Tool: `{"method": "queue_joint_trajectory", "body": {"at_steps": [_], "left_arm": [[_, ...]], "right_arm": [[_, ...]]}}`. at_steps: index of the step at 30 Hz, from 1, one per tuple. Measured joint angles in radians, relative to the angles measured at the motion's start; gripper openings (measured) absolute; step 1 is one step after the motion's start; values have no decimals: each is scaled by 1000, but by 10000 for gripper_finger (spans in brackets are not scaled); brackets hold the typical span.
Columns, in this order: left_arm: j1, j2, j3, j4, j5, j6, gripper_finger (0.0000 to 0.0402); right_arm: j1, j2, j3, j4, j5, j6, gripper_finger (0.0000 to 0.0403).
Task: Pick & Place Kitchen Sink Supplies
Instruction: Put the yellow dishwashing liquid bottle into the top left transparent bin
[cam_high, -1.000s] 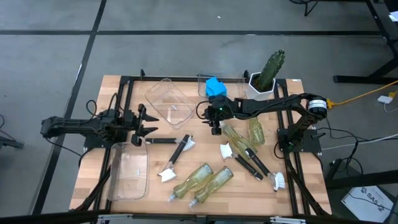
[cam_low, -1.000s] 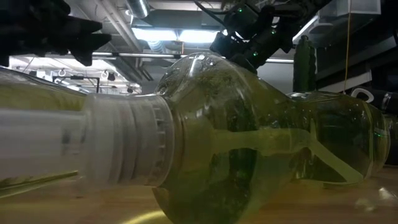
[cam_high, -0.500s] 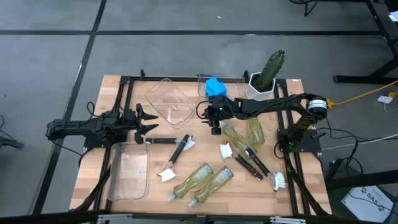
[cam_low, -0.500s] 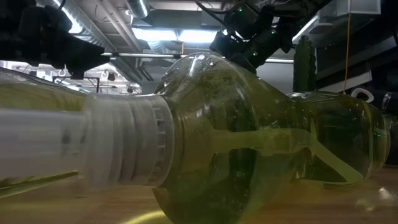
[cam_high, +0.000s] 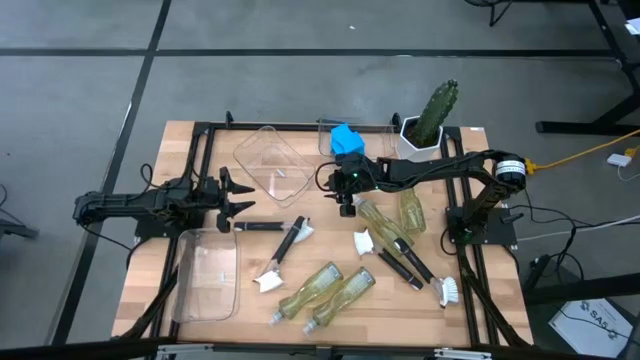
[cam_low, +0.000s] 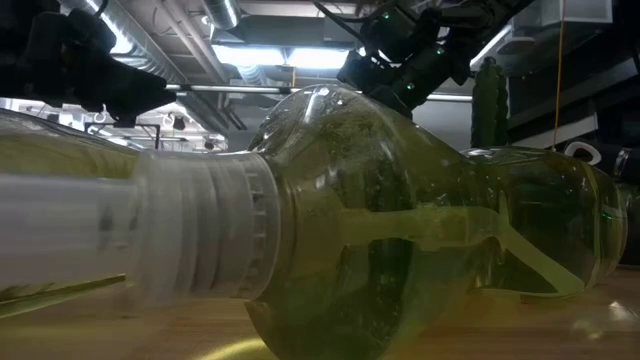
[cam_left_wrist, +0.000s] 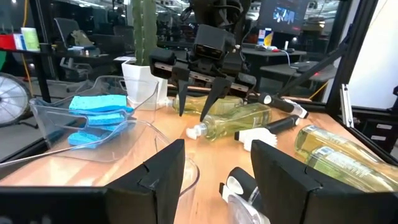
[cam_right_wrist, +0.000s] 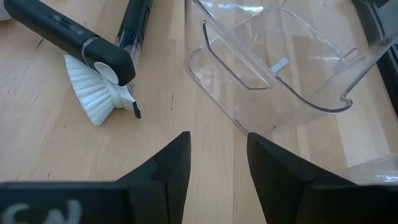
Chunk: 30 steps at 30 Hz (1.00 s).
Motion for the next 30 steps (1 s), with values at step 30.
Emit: {"method": "queue_joint_trajectory", "body": {"at_steps": [30], "left_arm": [[0, 0, 0, 0, 2, -8, 180]], "right_arm": [[206, 0, 0, -32, -133, -134, 159]]}}
